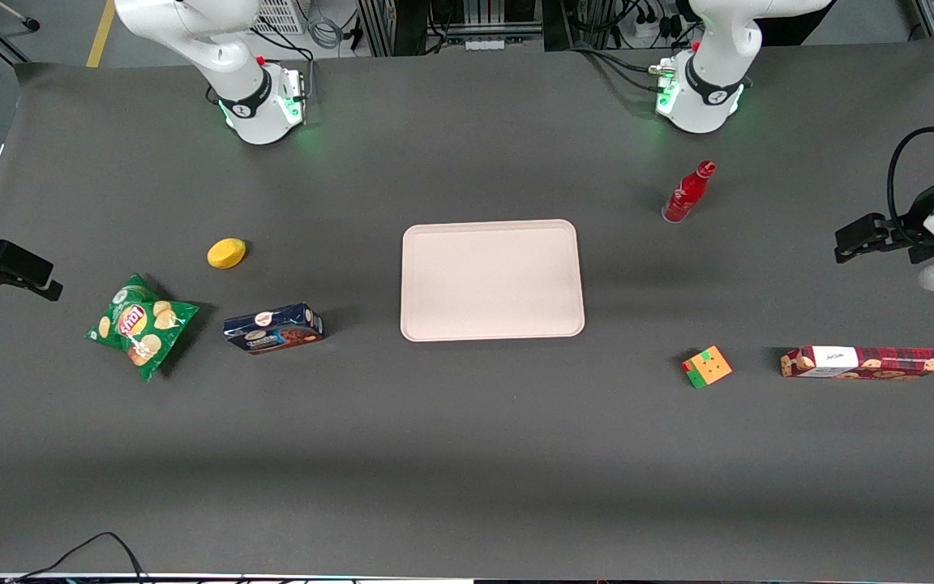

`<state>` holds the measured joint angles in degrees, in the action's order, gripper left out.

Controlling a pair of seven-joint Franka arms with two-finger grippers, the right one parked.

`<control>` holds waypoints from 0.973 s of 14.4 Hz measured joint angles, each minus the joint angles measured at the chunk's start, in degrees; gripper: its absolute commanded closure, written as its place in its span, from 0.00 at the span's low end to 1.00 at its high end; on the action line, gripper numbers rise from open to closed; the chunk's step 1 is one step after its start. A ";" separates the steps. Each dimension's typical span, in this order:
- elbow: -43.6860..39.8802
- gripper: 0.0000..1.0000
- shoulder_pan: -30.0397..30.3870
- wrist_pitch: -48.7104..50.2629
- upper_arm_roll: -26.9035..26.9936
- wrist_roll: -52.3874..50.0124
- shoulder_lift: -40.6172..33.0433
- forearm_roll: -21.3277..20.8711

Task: Place red cookie box on tray

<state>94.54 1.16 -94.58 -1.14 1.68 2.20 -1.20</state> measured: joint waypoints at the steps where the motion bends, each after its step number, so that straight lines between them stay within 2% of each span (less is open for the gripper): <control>1: -0.01 0.00 0.00 0.00 0.00 0.00 0.00 0.00; 9: -0.44 0.00 0.11 -0.01 0.36 0.20 0.64 -0.07; 14: -2.87 0.00 1.44 -1.66 3.41 10.12 5.07 -0.41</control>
<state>91.67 2.60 -96.24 2.27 11.80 7.27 -1.60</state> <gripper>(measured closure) 0.000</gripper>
